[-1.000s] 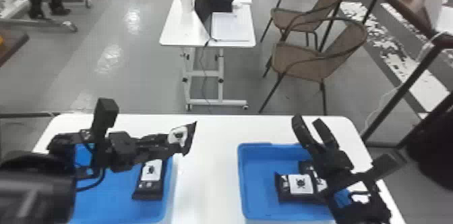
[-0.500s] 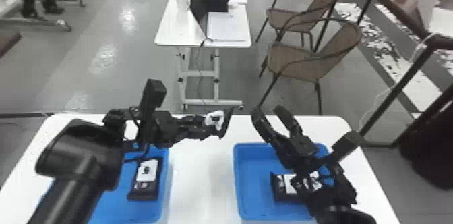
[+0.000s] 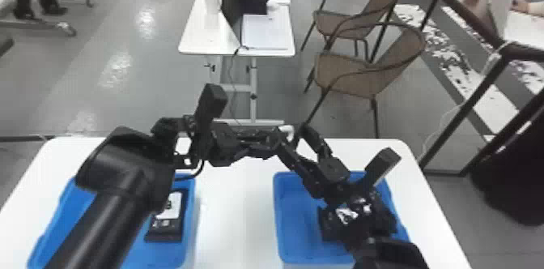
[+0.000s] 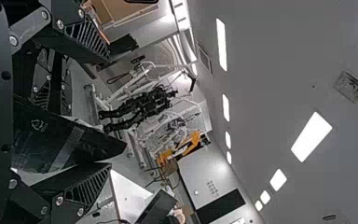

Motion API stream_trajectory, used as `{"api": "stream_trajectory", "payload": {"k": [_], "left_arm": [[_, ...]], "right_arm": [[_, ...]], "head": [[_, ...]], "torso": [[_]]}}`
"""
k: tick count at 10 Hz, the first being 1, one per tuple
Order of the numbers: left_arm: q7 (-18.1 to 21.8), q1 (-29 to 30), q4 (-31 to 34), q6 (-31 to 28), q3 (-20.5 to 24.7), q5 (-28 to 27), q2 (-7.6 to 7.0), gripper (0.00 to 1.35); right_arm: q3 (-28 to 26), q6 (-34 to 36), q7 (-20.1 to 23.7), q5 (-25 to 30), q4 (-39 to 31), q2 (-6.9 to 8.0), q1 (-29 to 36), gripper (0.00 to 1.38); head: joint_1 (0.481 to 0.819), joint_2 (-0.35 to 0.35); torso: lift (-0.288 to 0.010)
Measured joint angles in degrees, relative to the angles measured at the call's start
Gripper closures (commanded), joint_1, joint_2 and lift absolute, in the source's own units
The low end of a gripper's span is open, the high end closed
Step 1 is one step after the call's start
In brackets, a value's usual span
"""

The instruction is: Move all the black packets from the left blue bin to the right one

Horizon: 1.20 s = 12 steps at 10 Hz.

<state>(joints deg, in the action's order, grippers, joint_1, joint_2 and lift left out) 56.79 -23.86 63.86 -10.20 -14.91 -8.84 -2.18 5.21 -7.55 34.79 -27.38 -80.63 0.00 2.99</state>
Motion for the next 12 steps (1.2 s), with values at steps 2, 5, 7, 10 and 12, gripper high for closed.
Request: {"api": "stream_trajectory", "payload": {"k": [2,5,7,10,12], "left_arm": [[-0.3,-0.61,-0.3,0.25,-1.91,2.55,0.41,0.98],[-0.52,-0.86,-0.33,0.76,-3.79,6.0,0.74,0.98],[-0.44,-0.72,-0.31,1.46,-3.97,7.46,0.74,0.76],[-1.99,4.32,4.93,-0.65,1.22,7.45,-0.98,0.16],[-2.95,10.46,11.76,-3.74,6.99,7.44,-3.92,0.11]], "right_arm": [[0.6,0.31,0.0,0.51,1.67,0.0,-1.48,0.28],[0.63,2.97,0.07,1.42,3.76,0.0,-3.19,1.2],[-0.04,3.62,-0.34,1.72,4.03,-0.01,-2.9,1.21],[-4.09,1.78,-1.98,1.45,4.64,0.01,-1.71,1.21],[-9.58,1.03,-2.11,1.47,5.8,0.0,-1.05,1.21]], "head": [[0.695,-0.114],[0.695,-0.129],[0.695,-0.136],[0.695,-0.14],[0.695,-0.132]], "torso": [[0.0],[0.0],[0.0],[0.0],[0.0]]}}
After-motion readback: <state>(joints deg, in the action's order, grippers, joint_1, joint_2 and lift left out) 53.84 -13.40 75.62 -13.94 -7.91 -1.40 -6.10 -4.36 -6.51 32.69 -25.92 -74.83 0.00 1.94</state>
